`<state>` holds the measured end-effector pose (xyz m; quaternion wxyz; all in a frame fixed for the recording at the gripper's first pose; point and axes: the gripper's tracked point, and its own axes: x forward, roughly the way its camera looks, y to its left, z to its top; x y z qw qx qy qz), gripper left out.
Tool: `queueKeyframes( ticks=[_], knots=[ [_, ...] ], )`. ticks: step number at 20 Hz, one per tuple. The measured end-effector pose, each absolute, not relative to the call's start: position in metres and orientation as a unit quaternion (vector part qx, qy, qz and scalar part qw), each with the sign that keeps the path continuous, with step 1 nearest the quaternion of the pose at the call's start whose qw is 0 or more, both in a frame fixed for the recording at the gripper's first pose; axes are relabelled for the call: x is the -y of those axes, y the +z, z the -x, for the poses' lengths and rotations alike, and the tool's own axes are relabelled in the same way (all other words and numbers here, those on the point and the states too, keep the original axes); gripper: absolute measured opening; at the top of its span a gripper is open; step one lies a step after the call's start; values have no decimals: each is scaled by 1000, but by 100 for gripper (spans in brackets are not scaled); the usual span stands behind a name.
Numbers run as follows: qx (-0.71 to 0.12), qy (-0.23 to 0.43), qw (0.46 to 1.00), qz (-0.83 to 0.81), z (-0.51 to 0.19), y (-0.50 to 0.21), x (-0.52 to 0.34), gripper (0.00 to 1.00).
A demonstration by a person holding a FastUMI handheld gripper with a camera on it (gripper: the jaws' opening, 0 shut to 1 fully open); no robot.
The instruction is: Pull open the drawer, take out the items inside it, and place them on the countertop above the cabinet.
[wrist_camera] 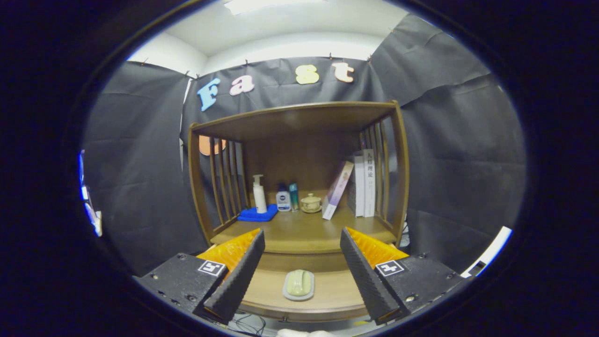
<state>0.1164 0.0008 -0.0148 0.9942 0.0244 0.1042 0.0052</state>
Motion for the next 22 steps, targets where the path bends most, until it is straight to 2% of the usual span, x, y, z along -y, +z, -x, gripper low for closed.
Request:
queueKeyframes(
  ticks=[6,11,15,19,22],
  knots=[
    [-233,8,972,-33,-178,-49,-5,99],
    [-347,7,938,21,-207,-120,-11,97],
    [-443,24,896,2,-217,-166,-23,94],
    [-507,11,862,-18,-223,-198,-26,84],
    [-534,-7,846,6,-225,-219,-16,71]
  ],
)
